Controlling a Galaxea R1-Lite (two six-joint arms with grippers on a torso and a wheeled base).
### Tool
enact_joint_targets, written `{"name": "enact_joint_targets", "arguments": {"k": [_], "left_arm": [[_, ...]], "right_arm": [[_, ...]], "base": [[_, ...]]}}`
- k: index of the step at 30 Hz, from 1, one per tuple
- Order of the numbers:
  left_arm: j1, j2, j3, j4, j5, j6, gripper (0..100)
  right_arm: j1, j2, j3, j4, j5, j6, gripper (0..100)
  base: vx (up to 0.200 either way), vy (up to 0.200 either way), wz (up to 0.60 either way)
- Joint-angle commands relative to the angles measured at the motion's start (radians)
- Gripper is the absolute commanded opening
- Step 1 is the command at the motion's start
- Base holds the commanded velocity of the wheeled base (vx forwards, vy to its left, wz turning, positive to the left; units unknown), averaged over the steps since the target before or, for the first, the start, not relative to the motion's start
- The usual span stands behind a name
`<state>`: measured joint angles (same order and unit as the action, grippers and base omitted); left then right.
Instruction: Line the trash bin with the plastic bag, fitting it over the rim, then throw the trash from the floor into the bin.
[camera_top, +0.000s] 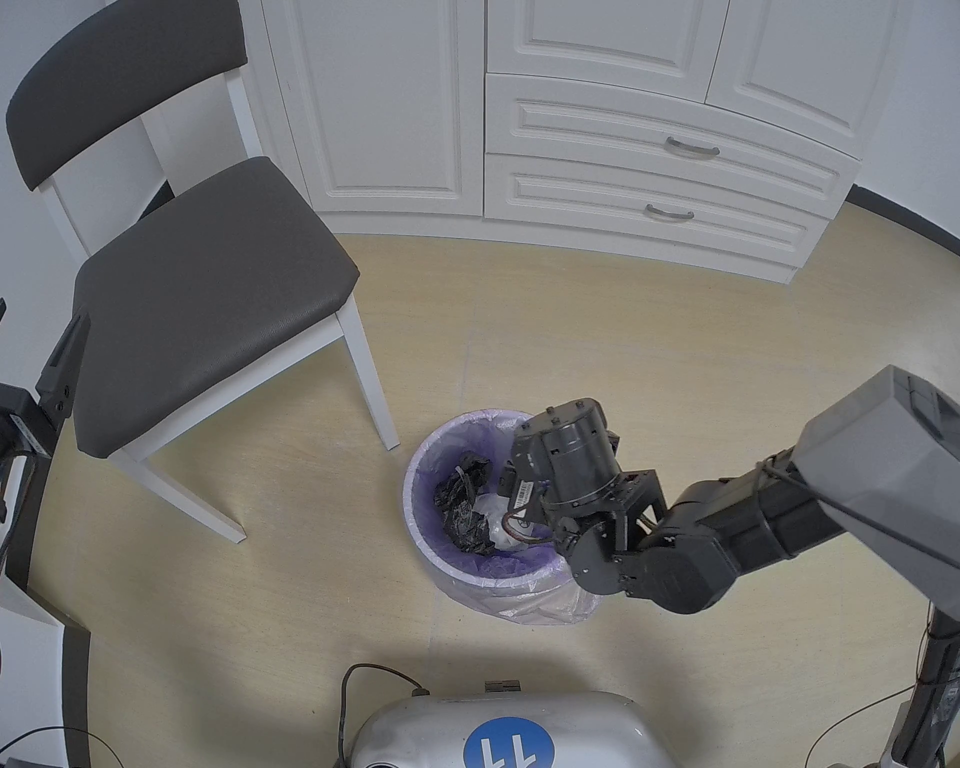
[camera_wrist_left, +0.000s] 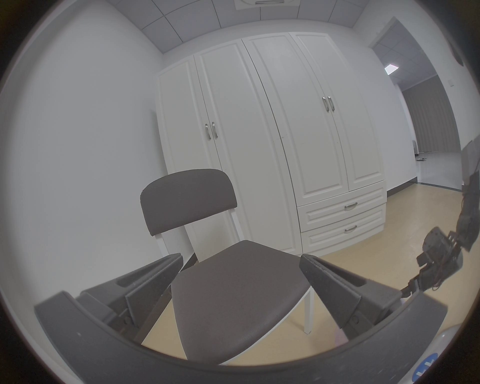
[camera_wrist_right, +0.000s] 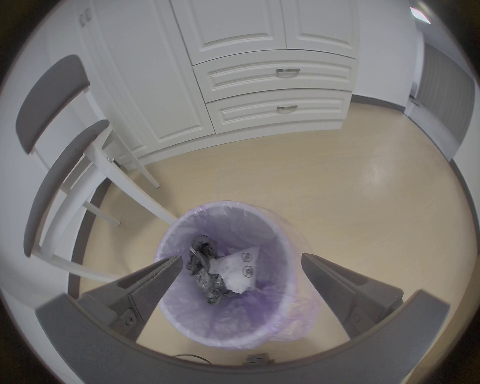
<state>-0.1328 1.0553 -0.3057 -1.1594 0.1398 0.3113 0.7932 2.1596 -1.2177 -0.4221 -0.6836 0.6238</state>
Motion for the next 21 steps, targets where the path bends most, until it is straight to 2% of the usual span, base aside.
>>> {"name": "enact_joint_targets", "arguments": {"k": [1, 4, 7, 11, 12, 15, 20, 21], "left_arm": [[-0.001, 0.008, 0.019, 0.000, -0.002, 0.002, 100], [-0.001, 0.012, 0.028, 0.001, -0.002, 0.000, 100], [0.001, 0.014, 0.040, 0.004, 0.000, -0.001, 100], [0.005, 0.012, 0.056, 0.004, 0.003, -0.006, 100], [0.005, 0.008, 0.062, 0.004, 0.004, -0.009, 100], [0.005, 0.011, 0.091, 0.004, 0.003, -0.014, 100], [0.005, 0.009, 0.155, 0.003, 0.000, -0.031, 100], [0.009, -0.003, 0.163, 0.004, 0.000, -0.078, 100]], "right_arm": [[-0.019, -0.126, 0.127, -0.010, 0.001, -0.082, 100], [-0.037, -0.193, 0.218, -0.046, 0.016, -0.144, 100], [-0.058, -0.293, 0.346, -0.106, 0.068, -0.213, 100], [-0.103, -0.438, 0.543, -0.170, 0.174, -0.342, 100], [-0.137, -0.497, 0.613, -0.208, 0.219, -0.412, 100], [-0.189, -0.589, 0.715, -0.300, 0.230, -0.492, 100], [-0.219, -0.739, 0.825, -0.386, 0.231, -0.549, 100], [-0.235, -0.828, 0.862, -0.380, 0.230, -0.555, 100]], "base": [[0.000, 0.000, 0.00], [0.000, 0.000, 0.00], [0.000, 0.000, 0.00], [0.000, 0.000, 0.00], [0.000, 0.000, 0.00], [0.000, 0.000, 0.00], [0.000, 0.000, 0.00], [0.000, 0.000, 0.00]]}}
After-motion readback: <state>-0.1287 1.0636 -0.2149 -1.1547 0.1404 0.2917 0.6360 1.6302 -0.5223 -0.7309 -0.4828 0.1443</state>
